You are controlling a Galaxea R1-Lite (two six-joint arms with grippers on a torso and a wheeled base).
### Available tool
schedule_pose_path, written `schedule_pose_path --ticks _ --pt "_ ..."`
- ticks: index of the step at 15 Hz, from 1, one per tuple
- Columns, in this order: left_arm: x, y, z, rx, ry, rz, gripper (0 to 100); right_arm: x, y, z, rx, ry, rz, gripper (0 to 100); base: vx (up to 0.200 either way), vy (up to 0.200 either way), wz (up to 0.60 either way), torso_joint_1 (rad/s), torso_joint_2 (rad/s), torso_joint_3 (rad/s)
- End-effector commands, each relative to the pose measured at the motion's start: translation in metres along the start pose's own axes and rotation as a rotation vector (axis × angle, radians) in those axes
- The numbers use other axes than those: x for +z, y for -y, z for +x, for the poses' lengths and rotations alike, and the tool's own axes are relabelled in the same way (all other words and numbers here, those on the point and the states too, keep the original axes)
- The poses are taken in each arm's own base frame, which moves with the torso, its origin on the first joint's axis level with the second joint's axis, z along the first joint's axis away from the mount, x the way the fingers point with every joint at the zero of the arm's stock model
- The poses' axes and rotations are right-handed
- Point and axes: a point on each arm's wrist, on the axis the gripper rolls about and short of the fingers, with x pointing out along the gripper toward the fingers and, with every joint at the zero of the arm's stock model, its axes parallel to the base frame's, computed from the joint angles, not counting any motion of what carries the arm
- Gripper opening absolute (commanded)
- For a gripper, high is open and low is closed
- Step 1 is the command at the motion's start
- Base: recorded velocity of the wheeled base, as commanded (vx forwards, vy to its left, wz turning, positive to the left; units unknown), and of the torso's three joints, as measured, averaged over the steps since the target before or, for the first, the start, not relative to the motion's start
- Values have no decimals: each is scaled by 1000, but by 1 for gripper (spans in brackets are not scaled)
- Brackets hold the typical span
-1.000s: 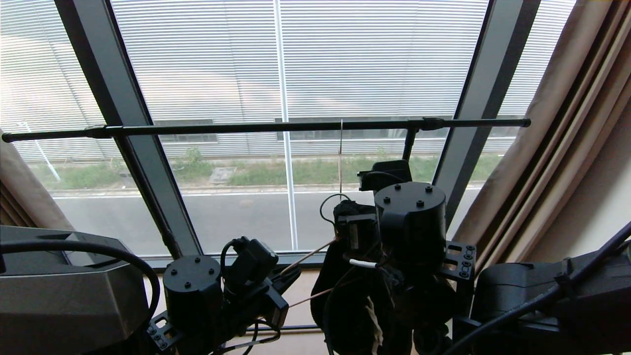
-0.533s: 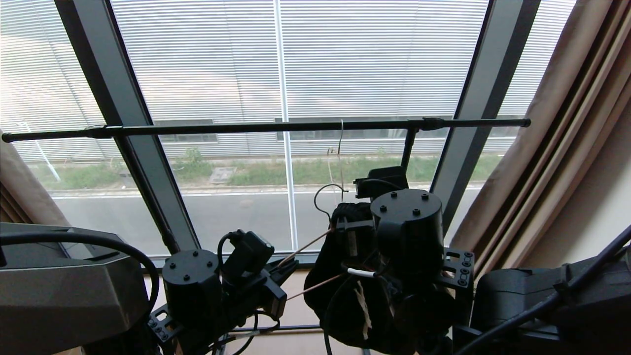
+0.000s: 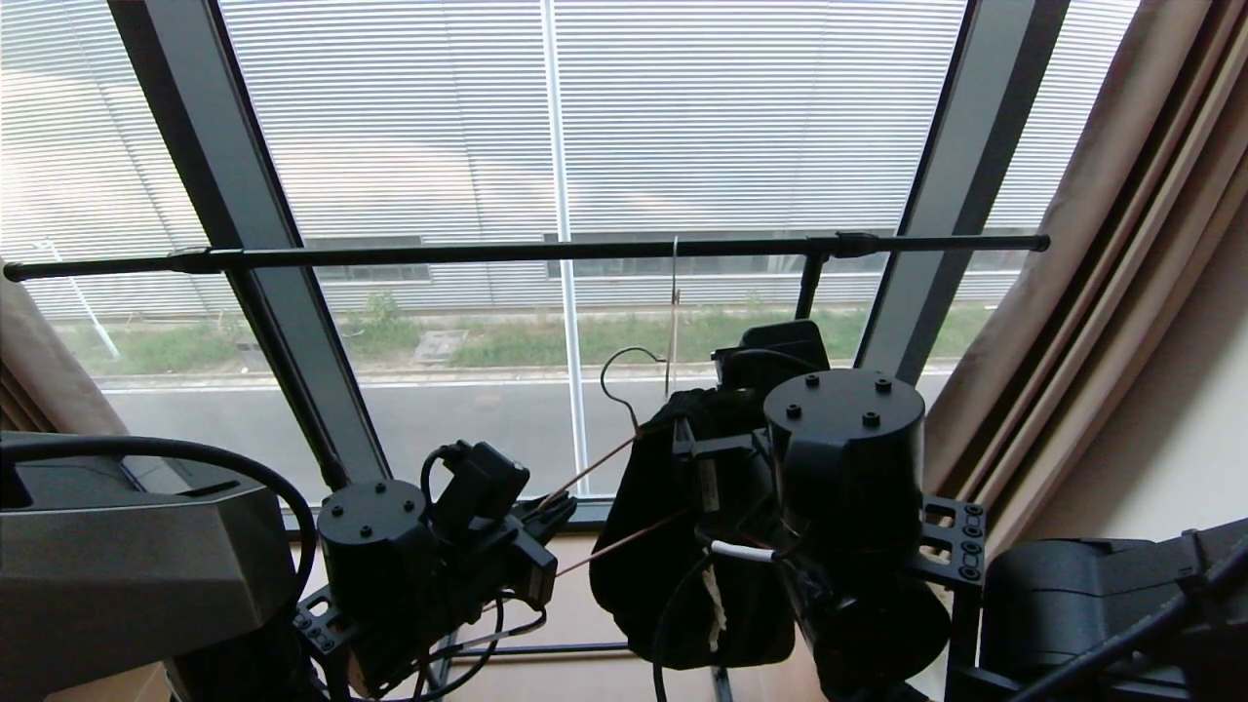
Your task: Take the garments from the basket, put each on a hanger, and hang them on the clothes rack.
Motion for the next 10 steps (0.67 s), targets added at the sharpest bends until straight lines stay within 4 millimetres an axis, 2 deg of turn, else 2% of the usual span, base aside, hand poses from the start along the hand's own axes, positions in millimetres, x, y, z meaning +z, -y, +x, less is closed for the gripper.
schedule_pose_path --ticks 1,10 --pt "0 -1 0 3 -1 -3 0 3 2 -2 3 5 7 100 0 0 0 0 0 0" --pt "2 -1 1 1 10 -31 0 -8 4 -3 60 -28 -34 100 0 0 0 0 0 0"
